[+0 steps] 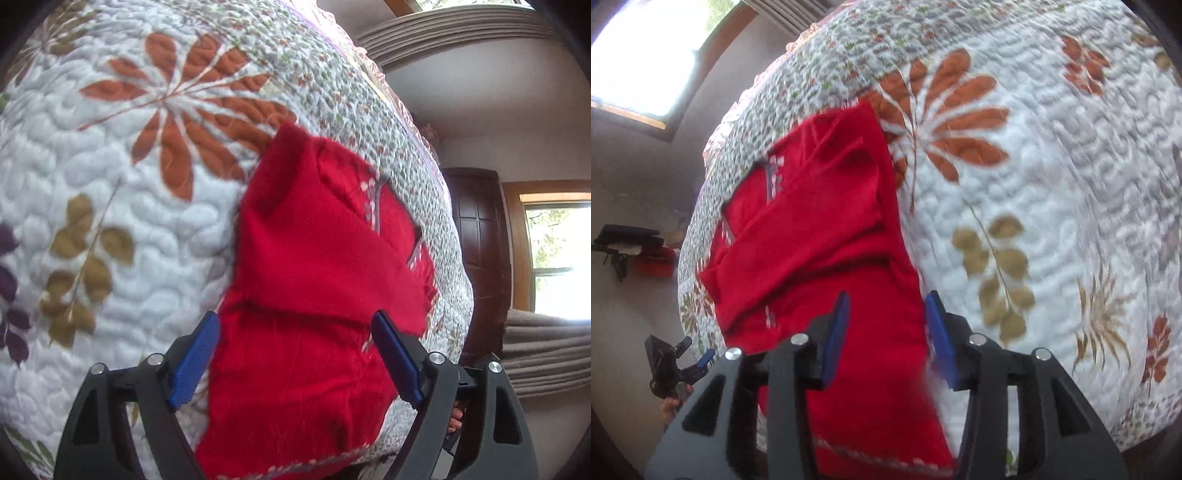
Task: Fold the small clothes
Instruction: 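Open the right gripper to release the folded side edge, then grasp the grey-trimmed hem with the left gripper while the right gripper grasps it too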
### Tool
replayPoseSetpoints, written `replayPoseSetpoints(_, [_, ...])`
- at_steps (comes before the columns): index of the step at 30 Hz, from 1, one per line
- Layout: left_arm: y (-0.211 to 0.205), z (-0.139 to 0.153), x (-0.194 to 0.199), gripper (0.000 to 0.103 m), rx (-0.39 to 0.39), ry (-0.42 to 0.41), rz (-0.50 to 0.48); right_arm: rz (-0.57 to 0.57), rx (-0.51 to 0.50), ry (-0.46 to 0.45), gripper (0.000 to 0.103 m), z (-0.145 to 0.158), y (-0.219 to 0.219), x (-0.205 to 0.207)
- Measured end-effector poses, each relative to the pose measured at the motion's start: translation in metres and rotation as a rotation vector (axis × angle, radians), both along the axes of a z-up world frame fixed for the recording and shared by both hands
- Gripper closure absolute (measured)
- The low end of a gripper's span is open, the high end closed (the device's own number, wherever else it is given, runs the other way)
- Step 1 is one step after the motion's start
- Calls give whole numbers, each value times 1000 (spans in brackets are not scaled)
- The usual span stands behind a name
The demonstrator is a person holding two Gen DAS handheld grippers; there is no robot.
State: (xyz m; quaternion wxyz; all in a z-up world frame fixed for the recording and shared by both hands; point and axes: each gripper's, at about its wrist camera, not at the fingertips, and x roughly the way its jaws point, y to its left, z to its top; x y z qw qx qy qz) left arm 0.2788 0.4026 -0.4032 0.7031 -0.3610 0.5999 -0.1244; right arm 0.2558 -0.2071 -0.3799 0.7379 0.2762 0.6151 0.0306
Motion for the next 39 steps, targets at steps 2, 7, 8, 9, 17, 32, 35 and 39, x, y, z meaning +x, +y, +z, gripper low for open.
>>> replayPoseSetpoints(2, [0,-8,-43,18,4,42,-52,36,5,49,54,-7,11,-45])
replayPoseSetpoints(7, [-2,-36,-142,18,-7,146,-136,118,5,176,45,-32,33,-140])
replayPoseSetpoints(8, [-4,-39,-159,18,-10,143,-148,146,7,203,45,-38,36,-153])
replayPoseSetpoints(9, [-6,-42,-172,18,-19,141,-149,169,14,225,45,-44,37,-163])
replayPoseSetpoints(17, [-19,-88,-225,18,-92,204,-101,297,85,256,44,-77,42,-197])
replayPoseSetpoints(32, [-40,-104,-231,59,-144,227,-141,288,170,171,41,-109,28,-218])
replayPoseSetpoints(35, [-46,-107,-234,78,-133,222,-161,269,193,166,40,-115,31,-218])
replayPoseSetpoints(39, [-41,-115,-235,73,-155,244,-119,268,220,169,42,-120,40,-219])
